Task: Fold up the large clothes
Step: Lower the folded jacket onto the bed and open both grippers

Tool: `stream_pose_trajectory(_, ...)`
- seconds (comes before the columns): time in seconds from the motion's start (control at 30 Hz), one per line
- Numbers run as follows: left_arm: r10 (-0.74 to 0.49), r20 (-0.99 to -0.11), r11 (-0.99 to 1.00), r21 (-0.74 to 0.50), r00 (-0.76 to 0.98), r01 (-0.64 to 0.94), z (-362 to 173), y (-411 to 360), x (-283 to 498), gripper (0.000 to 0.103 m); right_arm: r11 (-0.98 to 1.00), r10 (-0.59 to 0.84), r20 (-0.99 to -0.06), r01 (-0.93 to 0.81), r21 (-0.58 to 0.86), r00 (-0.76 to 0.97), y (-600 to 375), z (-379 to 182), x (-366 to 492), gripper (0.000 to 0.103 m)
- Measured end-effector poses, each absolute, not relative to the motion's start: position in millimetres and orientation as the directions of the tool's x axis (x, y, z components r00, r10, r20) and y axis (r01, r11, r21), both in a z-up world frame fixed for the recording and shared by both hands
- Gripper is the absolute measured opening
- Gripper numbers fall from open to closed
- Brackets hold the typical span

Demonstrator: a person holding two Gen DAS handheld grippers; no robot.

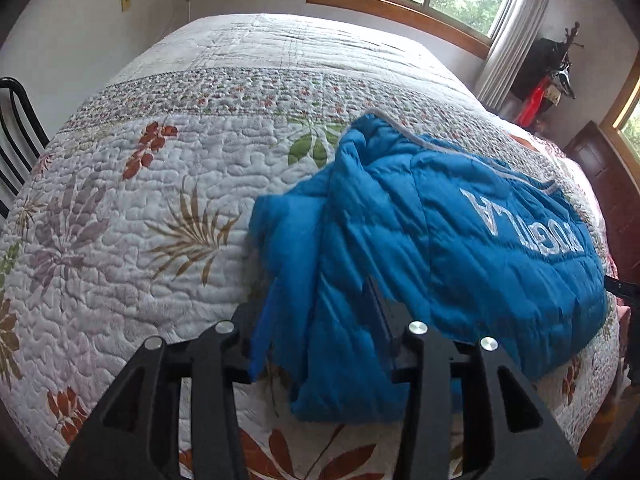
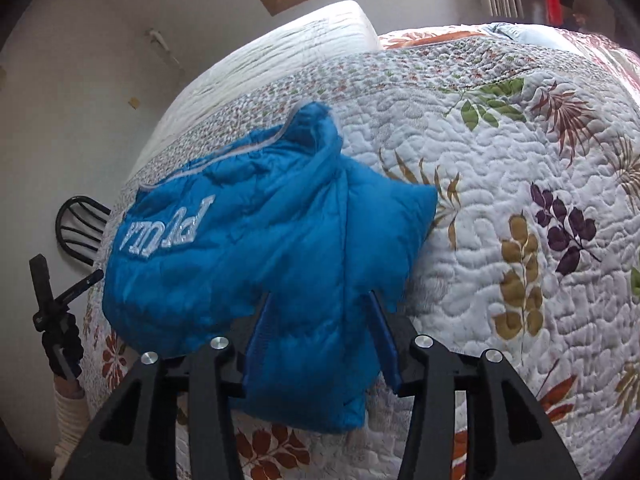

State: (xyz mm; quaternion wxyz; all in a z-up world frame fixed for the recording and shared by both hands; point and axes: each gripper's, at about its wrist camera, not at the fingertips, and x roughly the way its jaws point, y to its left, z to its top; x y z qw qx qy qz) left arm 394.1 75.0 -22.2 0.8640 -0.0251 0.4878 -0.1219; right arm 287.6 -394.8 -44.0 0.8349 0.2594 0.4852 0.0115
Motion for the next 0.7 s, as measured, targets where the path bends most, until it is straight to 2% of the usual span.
stream_pose_trajectory(0.03, -0.244, -0.838, 0.967, -0.172, 0.489, 0.189, -26.2, 74.2, 390.8, 0.04, 0.869, 0.265, -0.806, 0.232, 0.438, 0.529, -391.7, -46.4, 284.5, 0.046)
stream_pose_trajectory(0.1, -0.237, -0.839, 0.969, -0.167, 0.491, 0.182, -32.9, 70.8, 387.1, 0.019, 0.868, 0.26, -0.801, 0.233, 0.438, 0.539, -388.2, -47.1, 279.8, 0.025)
stream_pose_trajectory(0.2, -0.178, -0.838, 0.98, -0.104, 0.516, 0.17, -34.7, 62.2, 382.3, 0.013, 0.884, 0.215, -0.798, 0.235, 0.404, 0.563, -383.7, -37.5, 273.6, 0.014)
stream_pose_trajectory(0.5, -0.133, -0.846, 0.979, -0.032, 0.516, 0.201, -60.7, 57.6, 384.5, 0.012, 0.919, 0.121, -0.886, 0.288, 0.271, 0.448, -367.1, -71.0, 280.7, 0.013)
stream_pose_trajectory(0.63, -0.126, -0.856, 0.982, -0.038, 0.501, 0.183, -52.0, 60.6, 386.6, 0.012, 0.919, 0.093, -0.886, 0.303, 0.252, 0.453, -367.8, -55.5, 279.8, 0.015)
stream_pose_trajectory(0.7, -0.126, -0.846, 0.986, -0.05, 0.518, 0.158, -38.4, 66.5, 381.3, 0.014, 0.912, 0.06, -0.869, 0.327, 0.247, 0.491, -369.8, -36.6, 268.5, 0.02)
